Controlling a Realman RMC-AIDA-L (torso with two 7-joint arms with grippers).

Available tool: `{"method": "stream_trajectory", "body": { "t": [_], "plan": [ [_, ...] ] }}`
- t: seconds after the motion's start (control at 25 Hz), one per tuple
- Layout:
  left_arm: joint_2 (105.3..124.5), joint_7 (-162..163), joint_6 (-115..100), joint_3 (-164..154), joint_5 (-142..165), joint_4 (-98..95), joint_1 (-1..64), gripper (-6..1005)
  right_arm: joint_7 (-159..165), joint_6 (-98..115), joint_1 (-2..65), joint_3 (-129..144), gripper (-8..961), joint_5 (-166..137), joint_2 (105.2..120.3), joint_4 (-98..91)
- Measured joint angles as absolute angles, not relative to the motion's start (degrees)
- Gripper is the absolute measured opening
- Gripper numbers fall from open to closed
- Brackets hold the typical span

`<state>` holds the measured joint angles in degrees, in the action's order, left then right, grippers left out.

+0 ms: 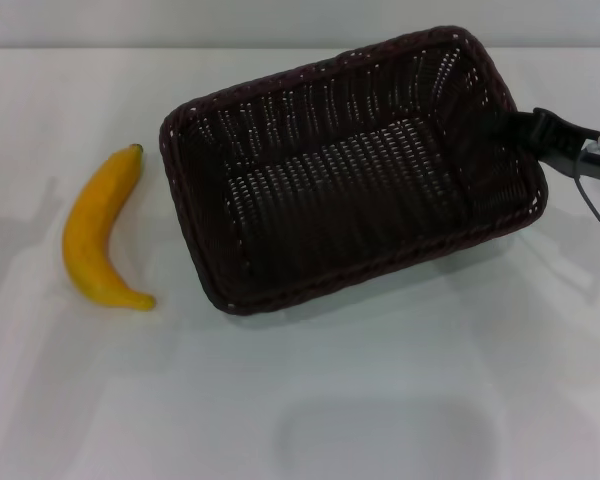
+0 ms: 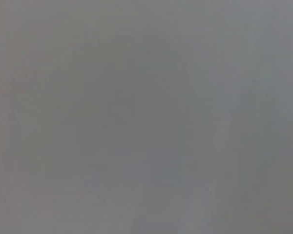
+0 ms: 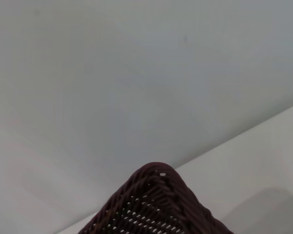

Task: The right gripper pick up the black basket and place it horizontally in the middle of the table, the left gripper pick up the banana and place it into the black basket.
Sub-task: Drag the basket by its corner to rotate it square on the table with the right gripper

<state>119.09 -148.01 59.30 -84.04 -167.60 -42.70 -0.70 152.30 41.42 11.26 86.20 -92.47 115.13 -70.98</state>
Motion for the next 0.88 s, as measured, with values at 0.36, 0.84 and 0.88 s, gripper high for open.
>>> {"method": "stream_trajectory", "body": {
  "t": [0.36, 0.84, 0.88],
  "plan": [
    [119.09, -148.01, 59.10, -84.02, -167.61, -42.71, -0.53, 876, 149.37, 41.07, 11.24, 85.86, 395, -89.83, 115.13, -70.09],
    [119.09, -148.01, 58.98, -83.98, -167.61, -41.95, 0.05, 876, 135.55, 42.81, 11.14, 78.69, 433, -83.32, 115.06, -67.58],
    [119.09, -148.01, 58.90, -83.96, -167.61, -41.75, 0.11, 876, 133.65, 42.53, 11.16, 78.42, 442, -82.56, 115.06, -67.24]
  ]
}}
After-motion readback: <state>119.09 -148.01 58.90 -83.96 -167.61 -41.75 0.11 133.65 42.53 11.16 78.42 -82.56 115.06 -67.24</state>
